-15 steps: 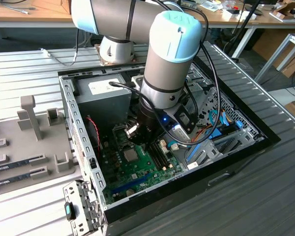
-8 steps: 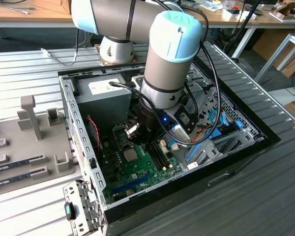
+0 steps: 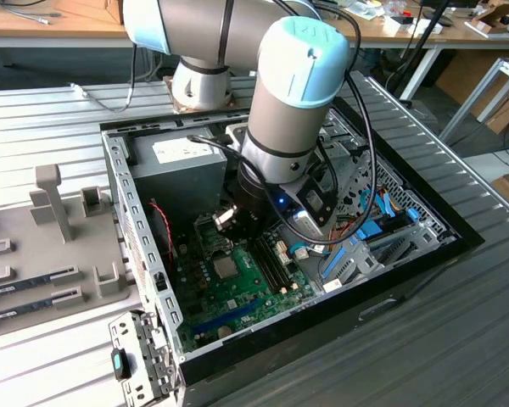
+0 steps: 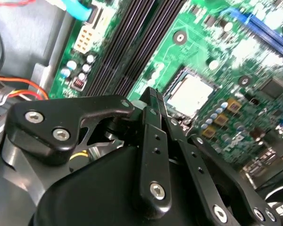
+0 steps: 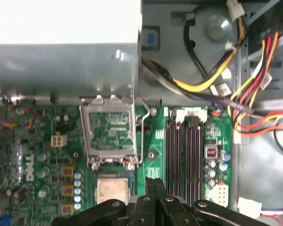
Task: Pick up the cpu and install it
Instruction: 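Close the cpu cover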
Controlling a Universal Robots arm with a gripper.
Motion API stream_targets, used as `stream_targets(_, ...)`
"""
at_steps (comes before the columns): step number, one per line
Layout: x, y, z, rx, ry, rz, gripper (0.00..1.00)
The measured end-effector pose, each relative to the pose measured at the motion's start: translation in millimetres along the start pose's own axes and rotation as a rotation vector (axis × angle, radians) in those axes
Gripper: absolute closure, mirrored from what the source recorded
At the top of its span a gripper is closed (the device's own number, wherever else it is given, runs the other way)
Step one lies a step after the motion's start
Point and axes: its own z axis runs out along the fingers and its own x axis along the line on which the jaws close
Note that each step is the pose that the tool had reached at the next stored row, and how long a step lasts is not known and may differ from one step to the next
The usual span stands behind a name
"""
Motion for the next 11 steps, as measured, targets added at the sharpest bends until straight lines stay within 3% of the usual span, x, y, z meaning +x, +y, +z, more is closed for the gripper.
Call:
stream_targets(2, -1.3, 2.3, -0.1, -0.0132, 0.0009, -0.001, 0.89)
stream_targets(4, -3.2, 3.1, 0.1, -0.0476, 0.0016, -0.001, 0.89)
stream_targets(5, -5.0, 3.5, 0.1, -0.076, 0.0023, -0.001, 0.89)
stream_targets(6, -6.2, 3.9, 0.1, -0.0996, 0.0034, -0.002, 0.89)
stream_targets(7, -6.7, 4.4, 0.3, -0.1158, 0.0059, -0.011, 0.89)
stream_targets(9, -7.6, 5.5, 1.3, -0.1281, 0.0103, -0.03, 0.89)
stream_targets(11, -8.4, 6.6, 2.3, -0.1299, 0.0131, -0.04, 0.89)
